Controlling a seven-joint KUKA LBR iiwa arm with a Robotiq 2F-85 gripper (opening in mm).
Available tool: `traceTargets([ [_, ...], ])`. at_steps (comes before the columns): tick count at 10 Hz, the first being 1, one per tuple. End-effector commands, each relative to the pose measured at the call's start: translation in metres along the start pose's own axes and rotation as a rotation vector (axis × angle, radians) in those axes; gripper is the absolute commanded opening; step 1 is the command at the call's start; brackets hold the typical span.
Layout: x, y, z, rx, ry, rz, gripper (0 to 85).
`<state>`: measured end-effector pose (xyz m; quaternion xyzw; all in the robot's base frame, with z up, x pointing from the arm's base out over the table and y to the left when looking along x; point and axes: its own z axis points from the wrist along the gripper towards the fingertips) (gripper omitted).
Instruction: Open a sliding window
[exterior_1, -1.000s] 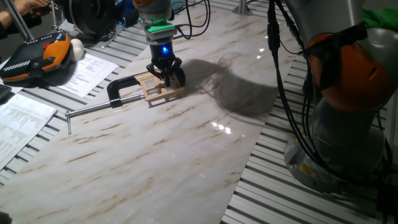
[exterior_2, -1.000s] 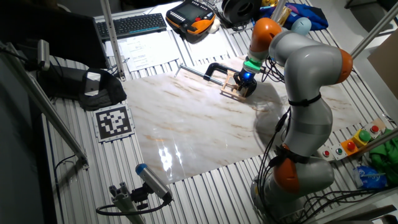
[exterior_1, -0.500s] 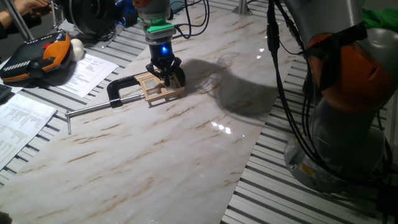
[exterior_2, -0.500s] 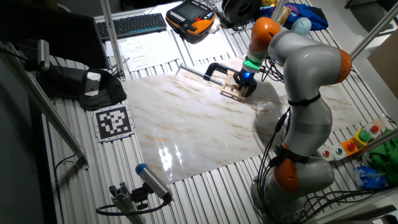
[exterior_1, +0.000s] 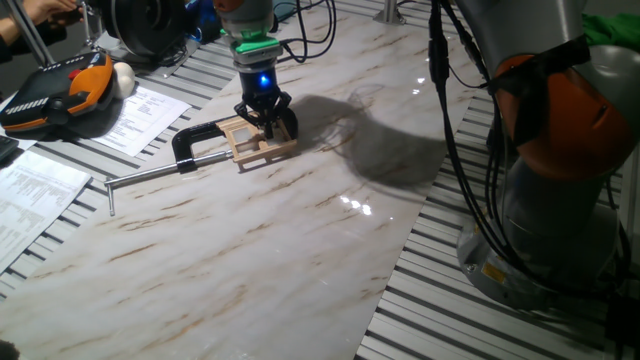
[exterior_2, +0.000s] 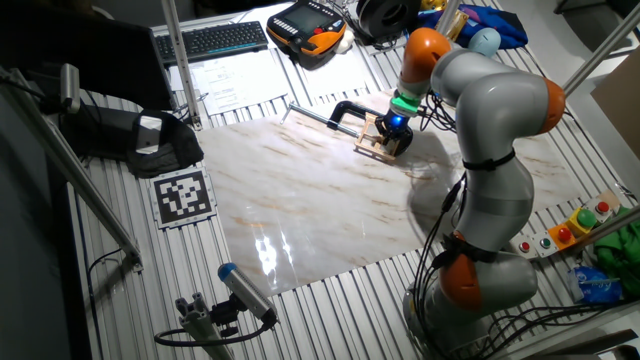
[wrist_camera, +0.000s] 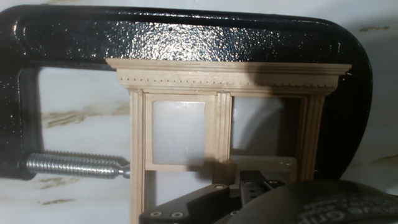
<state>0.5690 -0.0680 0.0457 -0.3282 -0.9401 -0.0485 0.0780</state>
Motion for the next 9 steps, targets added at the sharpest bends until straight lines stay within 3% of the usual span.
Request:
traceTargets([
  [1, -0.0005, -0.0001, -0.0005, 0.002, -0.002, -0.001, 0.0],
  [9, -0.0077, 0.002, -0.0032, 0.014, -0.005, -0.014, 0.0],
])
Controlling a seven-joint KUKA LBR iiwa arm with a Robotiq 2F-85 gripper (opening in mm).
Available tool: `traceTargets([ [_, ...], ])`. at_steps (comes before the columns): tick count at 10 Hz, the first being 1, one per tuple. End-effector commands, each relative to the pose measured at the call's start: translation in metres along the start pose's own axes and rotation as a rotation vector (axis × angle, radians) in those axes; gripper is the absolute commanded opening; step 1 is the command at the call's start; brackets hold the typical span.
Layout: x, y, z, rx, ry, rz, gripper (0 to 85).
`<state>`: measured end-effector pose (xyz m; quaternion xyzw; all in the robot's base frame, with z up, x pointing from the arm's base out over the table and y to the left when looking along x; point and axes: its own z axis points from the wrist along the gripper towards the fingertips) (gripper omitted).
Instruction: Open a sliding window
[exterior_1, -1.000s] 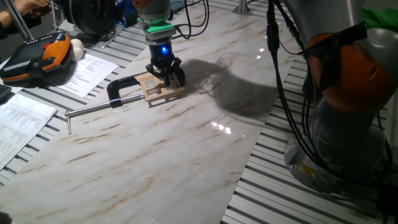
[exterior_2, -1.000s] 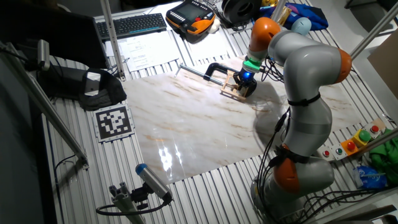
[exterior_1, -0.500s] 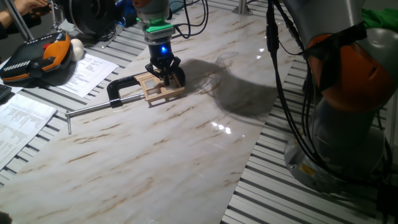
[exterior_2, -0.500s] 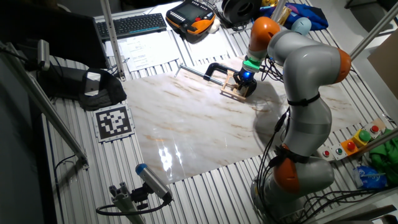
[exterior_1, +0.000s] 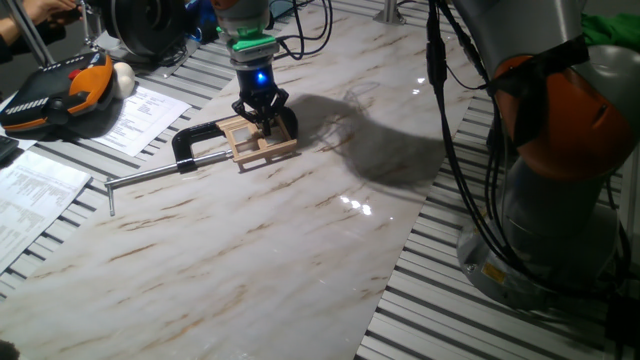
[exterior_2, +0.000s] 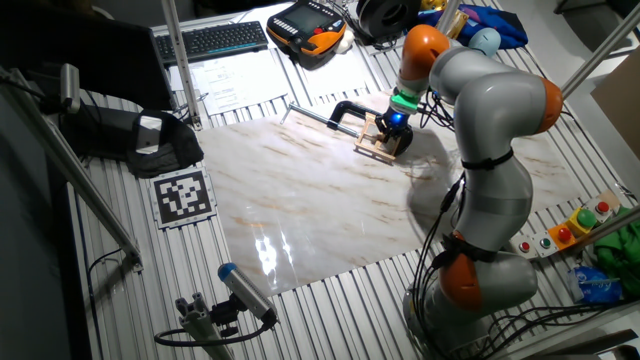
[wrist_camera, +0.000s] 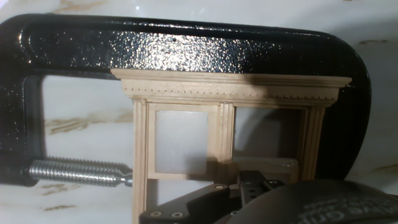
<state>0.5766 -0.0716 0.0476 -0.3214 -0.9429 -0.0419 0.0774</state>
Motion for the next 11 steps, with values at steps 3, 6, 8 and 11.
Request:
traceTargets([
  [3, -0.0005, 0.0001, 0.0005, -0.002, 0.0, -0.002, 0.0],
  [6, -0.001, 0.0006, -0.0021, -0.001, 0.009, -0.001, 0.0],
  [8, 0.0012, 0.0001, -0.0045, -0.001, 0.016, 0.002, 0.0],
  [11, 0.0048, 0.0003, -0.0022, -0.01, 0.022, 0.005, 0.0],
])
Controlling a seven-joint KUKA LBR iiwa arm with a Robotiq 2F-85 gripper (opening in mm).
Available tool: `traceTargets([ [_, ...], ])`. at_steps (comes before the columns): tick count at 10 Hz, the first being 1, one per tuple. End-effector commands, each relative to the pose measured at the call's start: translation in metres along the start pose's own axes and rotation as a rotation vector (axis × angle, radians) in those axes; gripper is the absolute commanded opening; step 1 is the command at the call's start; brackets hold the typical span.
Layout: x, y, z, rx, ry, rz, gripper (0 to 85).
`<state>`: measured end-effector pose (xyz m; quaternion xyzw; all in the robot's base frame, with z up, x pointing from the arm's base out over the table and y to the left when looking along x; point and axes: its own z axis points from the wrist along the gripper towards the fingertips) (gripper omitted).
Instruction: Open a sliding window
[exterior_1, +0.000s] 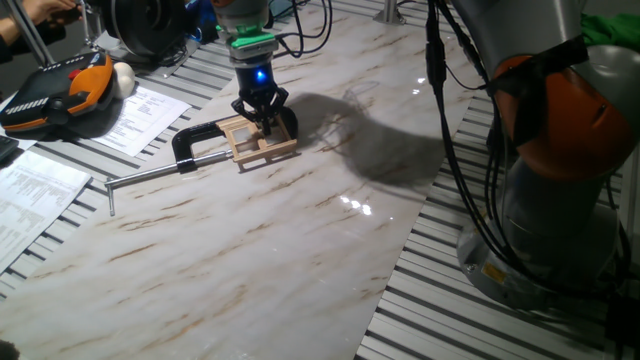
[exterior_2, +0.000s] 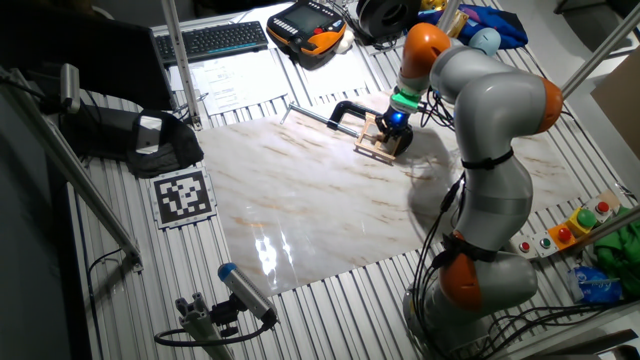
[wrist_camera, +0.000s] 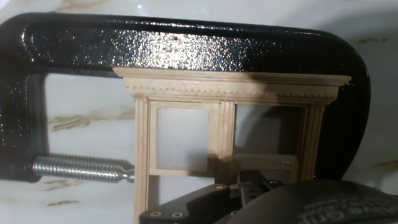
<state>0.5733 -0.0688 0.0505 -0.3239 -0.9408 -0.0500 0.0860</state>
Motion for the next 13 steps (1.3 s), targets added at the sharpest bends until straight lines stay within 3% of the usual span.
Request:
traceTargets([
  [1, 0.0003, 0.0002, 0.0005, -0.002, 0.0, 0.001, 0.0],
  [13, -0.0047, 0.0018, 0.0038, 0.001, -0.008, -0.001, 0.0],
])
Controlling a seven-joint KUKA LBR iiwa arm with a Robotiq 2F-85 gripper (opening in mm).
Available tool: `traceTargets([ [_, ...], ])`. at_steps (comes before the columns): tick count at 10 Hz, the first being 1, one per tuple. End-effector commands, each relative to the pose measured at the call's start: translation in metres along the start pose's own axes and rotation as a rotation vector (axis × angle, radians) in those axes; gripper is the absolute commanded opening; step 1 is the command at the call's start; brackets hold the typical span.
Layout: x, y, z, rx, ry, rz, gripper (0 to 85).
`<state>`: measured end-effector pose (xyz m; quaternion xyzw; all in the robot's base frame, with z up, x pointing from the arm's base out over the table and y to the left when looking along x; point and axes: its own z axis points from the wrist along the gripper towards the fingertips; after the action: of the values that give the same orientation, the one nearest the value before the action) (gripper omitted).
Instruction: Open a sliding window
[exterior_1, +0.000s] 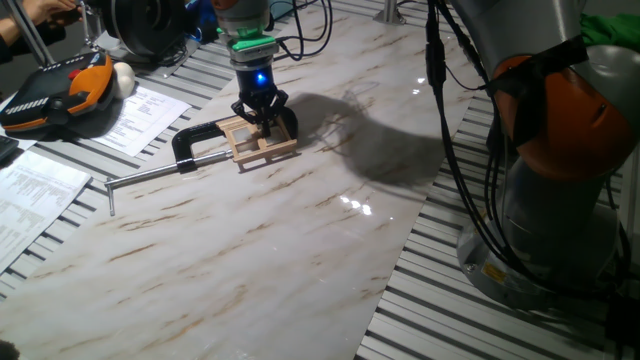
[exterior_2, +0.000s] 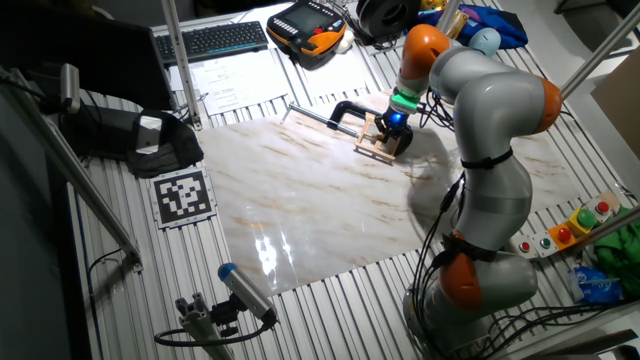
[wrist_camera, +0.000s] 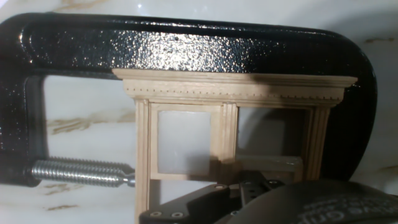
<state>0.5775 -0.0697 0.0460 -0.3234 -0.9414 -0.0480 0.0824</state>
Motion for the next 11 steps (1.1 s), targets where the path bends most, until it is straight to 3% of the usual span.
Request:
traceTargets([
  [1, -0.0007, 0.0002, -0.0006, 0.002, -0.002, -0.001, 0.0],
  [11, -0.0098, 0.0028, -0.0022, 0.017, -0.01, -0.014, 0.0],
])
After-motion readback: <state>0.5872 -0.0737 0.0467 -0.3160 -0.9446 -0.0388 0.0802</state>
